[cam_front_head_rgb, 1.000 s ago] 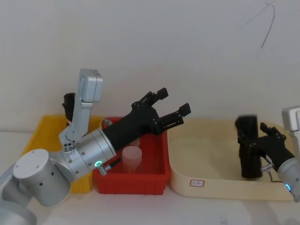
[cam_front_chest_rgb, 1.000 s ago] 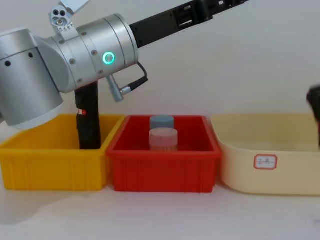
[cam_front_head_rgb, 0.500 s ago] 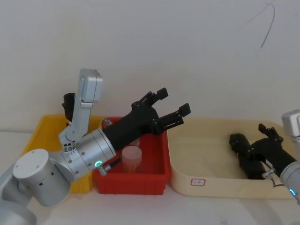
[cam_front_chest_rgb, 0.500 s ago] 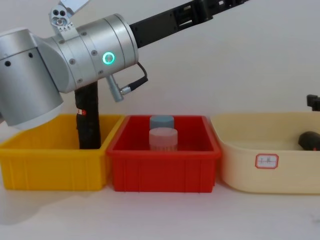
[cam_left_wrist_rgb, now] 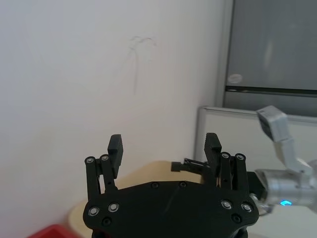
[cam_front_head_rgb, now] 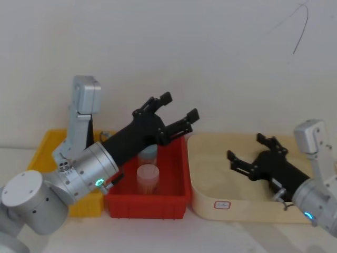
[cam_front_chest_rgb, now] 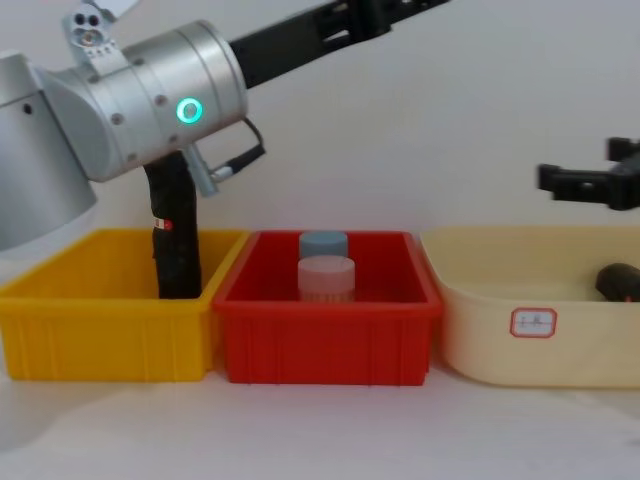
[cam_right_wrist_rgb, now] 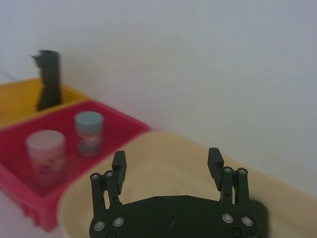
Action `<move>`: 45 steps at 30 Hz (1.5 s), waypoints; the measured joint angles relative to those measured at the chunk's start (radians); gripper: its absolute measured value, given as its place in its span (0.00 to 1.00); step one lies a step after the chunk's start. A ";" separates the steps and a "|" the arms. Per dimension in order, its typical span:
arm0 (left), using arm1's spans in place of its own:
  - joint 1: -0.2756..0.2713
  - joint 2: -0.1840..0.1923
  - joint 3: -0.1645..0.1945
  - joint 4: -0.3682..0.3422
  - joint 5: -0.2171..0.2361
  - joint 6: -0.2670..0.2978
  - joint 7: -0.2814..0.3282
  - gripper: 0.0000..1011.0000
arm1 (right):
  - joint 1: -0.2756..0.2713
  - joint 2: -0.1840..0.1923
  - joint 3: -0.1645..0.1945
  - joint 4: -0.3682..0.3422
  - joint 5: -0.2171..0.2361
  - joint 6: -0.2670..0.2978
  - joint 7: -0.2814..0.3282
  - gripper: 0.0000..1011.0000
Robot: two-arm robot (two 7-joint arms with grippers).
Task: Pick up the garbage bag with the one hand and transfer it to the other hand.
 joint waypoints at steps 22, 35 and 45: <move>0.083 0.110 -0.112 -0.140 0.083 -0.060 0.180 0.99 | 0.123 -0.112 -0.163 0.096 0.021 0.037 0.085 0.99; 0.102 0.139 -0.144 -0.176 0.104 -0.068 0.218 0.99 | 0.197 -0.136 -0.255 0.175 -0.023 0.078 0.106 0.99; 0.109 0.149 -0.156 -0.188 0.111 -0.071 0.231 0.99 | 0.262 -0.160 -0.324 0.267 -0.074 0.083 0.108 0.99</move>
